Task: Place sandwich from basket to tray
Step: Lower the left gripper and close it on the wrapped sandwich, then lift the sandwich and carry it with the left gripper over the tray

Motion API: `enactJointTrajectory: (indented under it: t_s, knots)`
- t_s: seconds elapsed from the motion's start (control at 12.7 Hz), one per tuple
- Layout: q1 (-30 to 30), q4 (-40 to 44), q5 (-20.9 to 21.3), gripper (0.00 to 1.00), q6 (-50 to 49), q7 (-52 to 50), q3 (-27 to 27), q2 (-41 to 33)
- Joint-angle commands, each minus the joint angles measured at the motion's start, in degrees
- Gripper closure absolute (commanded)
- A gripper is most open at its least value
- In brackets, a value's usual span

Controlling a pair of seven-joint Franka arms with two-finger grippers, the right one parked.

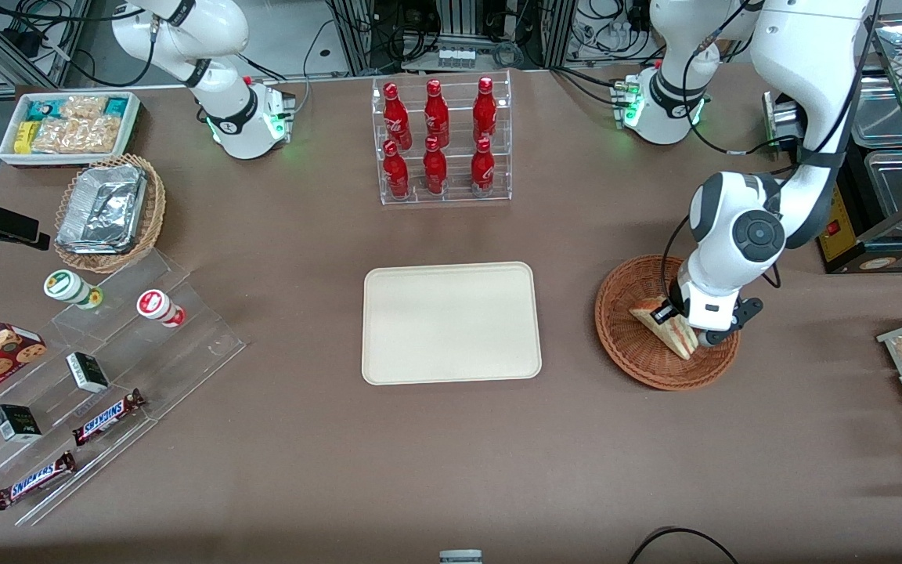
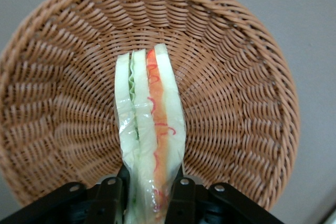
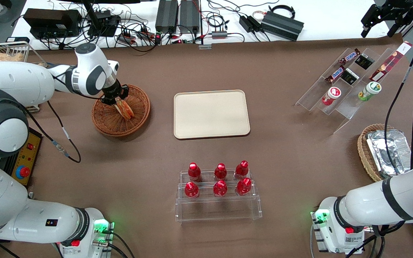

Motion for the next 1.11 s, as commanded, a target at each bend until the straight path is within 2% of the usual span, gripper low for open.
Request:
enactJointTrajectory:
  t_s: [0.0, 0.16, 0.39, 0.55, 0.71, 0.87, 1.03]
  knots:
    - [-1.2, 7.7, 0.9, 1.0, -12.2, 2.6, -0.5, -3.6]
    - [-3.5, 17.8, 0.6, 1.0, -21.6, 1.4, -1.2, -1.9]
    - [-8.5, 27.9, -1.2, 1.0, -25.6, 0.0, -1.2, 1.3]
    - [-11.8, 30.2, -3.3, 1.0, -25.5, 0.5, -1.3, 2.4]
    - [-17.5, 33.3, -3.3, 1.0, -25.5, -1.3, -1.2, 5.7]
    - [-20.1, 37.7, -3.3, 1.0, -25.4, -5.4, -1.3, 10.1]
    - [-23.8, 40.1, -3.3, 1.0, -25.1, -4.6, -1.3, 13.0]
